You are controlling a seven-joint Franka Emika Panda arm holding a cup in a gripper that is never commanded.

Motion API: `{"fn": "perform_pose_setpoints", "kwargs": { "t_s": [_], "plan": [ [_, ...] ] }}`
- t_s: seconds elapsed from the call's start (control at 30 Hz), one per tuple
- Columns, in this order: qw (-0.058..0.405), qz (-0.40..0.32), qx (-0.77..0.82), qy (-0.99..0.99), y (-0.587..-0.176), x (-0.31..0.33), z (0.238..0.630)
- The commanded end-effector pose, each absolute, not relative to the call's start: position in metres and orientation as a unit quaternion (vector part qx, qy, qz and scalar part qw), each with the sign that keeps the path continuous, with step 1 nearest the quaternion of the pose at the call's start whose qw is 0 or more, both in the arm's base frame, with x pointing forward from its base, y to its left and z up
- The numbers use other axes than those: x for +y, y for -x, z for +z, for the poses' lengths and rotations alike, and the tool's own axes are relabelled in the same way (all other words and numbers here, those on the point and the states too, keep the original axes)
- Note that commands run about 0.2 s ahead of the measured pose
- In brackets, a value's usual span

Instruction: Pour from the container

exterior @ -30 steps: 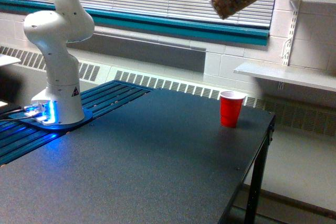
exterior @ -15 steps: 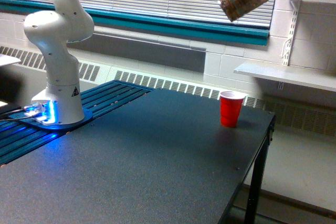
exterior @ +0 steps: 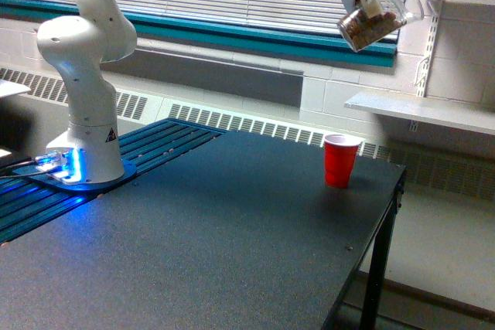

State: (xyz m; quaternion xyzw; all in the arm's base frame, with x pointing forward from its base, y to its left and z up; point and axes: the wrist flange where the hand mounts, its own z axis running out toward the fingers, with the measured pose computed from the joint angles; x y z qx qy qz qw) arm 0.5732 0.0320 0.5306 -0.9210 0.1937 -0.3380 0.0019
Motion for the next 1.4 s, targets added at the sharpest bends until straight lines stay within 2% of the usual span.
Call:
{"fn": "perform_pose_setpoints", "kwargs": {
  "t_s": [0.03,0.47,0.7,1.4],
  "plan": [
    [0.011,-0.347,0.143,0.927,-0.563,0.085,0.528],
    [0.021,-0.313,0.077,0.947,-0.54,0.151,0.474],
    [0.011,-0.3,0.038,0.953,-0.529,0.175,0.448],
    [-0.021,-0.246,-0.013,0.969,-0.492,0.191,0.38]
  ]
}}
